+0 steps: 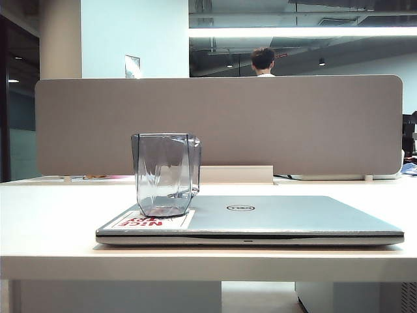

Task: Pick up the water cup and place it on the side of the laptop away from you.

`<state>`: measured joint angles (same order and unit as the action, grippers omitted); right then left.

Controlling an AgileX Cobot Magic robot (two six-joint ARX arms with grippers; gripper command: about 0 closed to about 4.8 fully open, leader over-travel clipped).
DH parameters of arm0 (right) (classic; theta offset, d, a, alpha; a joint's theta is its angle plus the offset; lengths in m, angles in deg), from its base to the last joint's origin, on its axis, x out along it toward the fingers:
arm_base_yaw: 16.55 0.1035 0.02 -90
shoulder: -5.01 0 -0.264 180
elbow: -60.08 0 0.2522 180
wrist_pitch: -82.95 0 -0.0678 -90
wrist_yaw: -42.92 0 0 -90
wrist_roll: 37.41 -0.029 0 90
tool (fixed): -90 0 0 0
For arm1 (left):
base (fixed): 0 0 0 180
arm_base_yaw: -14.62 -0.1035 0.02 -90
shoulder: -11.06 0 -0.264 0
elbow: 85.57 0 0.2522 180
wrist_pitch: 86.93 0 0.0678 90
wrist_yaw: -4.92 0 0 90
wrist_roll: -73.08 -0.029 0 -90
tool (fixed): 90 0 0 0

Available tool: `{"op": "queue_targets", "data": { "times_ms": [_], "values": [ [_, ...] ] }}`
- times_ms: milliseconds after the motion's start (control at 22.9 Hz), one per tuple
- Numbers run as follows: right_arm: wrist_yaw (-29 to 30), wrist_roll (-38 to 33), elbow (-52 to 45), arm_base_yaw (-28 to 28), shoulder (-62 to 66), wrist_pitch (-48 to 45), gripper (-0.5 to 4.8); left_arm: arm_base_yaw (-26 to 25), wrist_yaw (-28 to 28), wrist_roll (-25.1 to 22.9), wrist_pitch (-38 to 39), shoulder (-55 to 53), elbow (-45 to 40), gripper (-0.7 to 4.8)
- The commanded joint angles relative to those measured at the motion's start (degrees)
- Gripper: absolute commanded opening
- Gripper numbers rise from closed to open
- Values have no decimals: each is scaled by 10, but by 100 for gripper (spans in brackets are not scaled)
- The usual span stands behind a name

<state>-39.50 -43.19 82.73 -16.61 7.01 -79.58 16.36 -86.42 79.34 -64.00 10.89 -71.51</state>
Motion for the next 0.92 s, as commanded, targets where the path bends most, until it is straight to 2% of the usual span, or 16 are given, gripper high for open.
{"op": "queue_targets", "data": {
  "times_ms": [44,306,613,919],
  "values": [
    [1,-2,43,0,43,-10,-6,0,-2,2,-2,-1,2,-6],
    [9,-2,106,0,161,-25,-6,0,-3,2,0,-1,2,-6],
    [92,-1,107,1,264,-124,-6,0,-2,2,2,-1,2,-6],
    [93,0,107,63,400,-193,-6,0,-2,2,2,-1,2,-6]
  ]
}}
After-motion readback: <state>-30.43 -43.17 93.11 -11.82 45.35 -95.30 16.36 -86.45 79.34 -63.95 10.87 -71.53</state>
